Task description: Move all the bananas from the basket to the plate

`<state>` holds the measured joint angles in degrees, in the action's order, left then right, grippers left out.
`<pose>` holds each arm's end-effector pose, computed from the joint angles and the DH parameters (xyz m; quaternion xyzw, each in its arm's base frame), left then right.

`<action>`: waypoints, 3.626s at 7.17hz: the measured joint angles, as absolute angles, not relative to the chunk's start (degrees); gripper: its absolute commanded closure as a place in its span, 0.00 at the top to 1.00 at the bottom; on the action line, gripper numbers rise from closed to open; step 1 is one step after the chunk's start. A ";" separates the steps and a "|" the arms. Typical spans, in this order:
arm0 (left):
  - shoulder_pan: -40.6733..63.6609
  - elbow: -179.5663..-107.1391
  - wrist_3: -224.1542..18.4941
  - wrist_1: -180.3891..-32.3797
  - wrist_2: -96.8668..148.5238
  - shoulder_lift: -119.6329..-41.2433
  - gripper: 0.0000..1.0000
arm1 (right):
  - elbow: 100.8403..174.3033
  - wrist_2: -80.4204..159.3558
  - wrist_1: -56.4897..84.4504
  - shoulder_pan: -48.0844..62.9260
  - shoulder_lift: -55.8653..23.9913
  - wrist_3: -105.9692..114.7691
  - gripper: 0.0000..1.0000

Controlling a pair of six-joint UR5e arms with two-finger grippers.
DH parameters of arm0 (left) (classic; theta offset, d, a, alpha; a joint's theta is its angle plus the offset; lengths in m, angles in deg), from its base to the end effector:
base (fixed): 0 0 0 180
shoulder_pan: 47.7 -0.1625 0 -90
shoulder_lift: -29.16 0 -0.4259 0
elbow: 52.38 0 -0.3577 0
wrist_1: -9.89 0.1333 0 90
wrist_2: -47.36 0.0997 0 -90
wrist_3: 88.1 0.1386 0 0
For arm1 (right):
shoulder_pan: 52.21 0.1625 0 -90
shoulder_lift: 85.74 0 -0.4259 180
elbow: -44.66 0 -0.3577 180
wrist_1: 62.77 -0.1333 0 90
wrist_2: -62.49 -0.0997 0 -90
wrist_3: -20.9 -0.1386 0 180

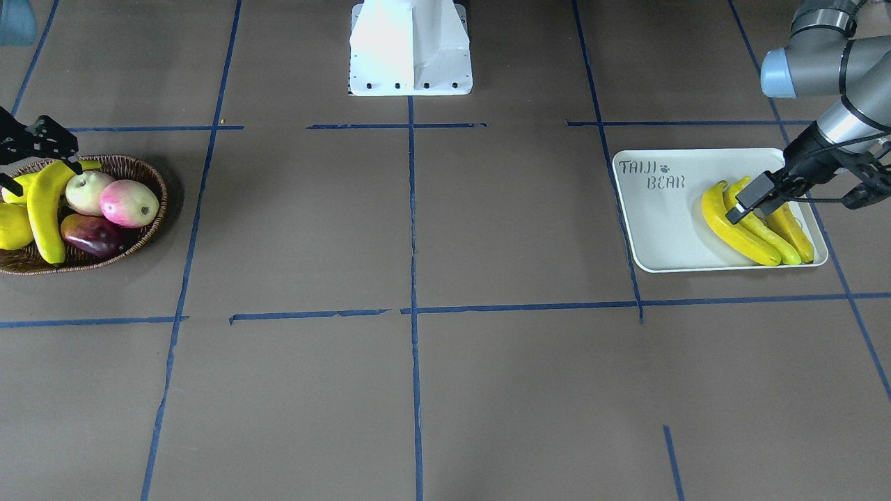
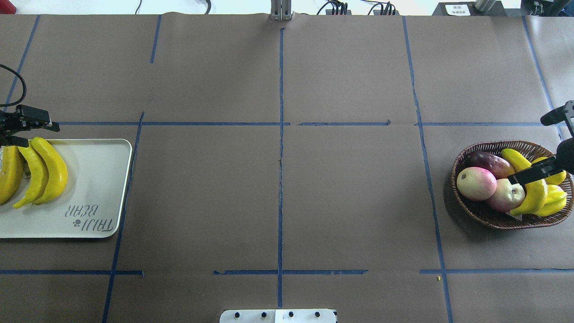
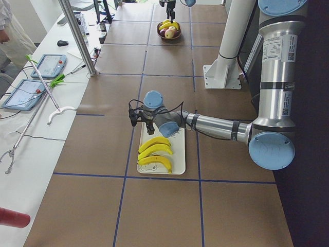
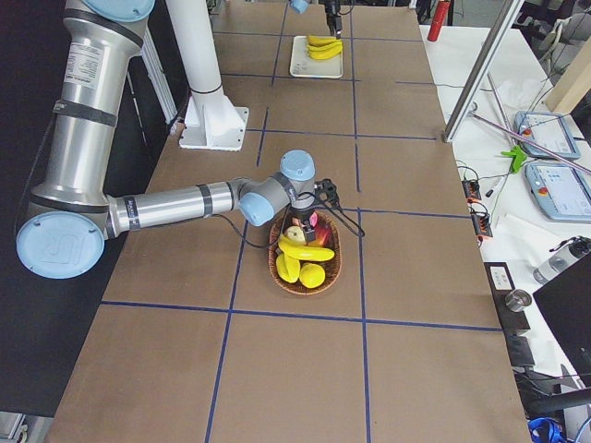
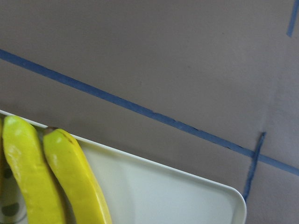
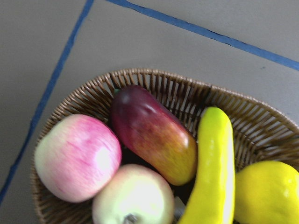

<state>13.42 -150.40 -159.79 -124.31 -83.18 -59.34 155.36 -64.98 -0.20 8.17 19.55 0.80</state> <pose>0.1983 -0.4490 0.5371 0.0159 0.5091 -0.1712 0.8434 -0.1488 -0.3608 0.5780 0.1134 -0.3921 -0.1659 0.8977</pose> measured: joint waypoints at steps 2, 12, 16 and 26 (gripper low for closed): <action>9.51 -152.85 -159.68 -123.91 -83.82 -59.47 1.00 | 155.18 -64.40 -0.28 12.79 24.41 10.18 0.99; 7.27 -164.91 -128.08 -90.92 -80.84 -59.74 1.00 | 155.43 -62.08 -3.87 10.13 23.67 -14.28 0.84; 7.36 -165.11 -128.14 -90.82 -80.60 -59.71 1.00 | 155.30 -55.20 -0.26 3.55 21.41 -23.15 0.78; 7.28 -165.29 -128.27 -90.83 -78.94 -59.70 1.00 | 152.56 -45.32 3.93 -4.01 19.79 -22.12 0.45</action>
<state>7.28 -165.29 -128.27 -90.83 -78.94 -59.70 152.56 -45.32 3.93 -4.01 19.79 -22.12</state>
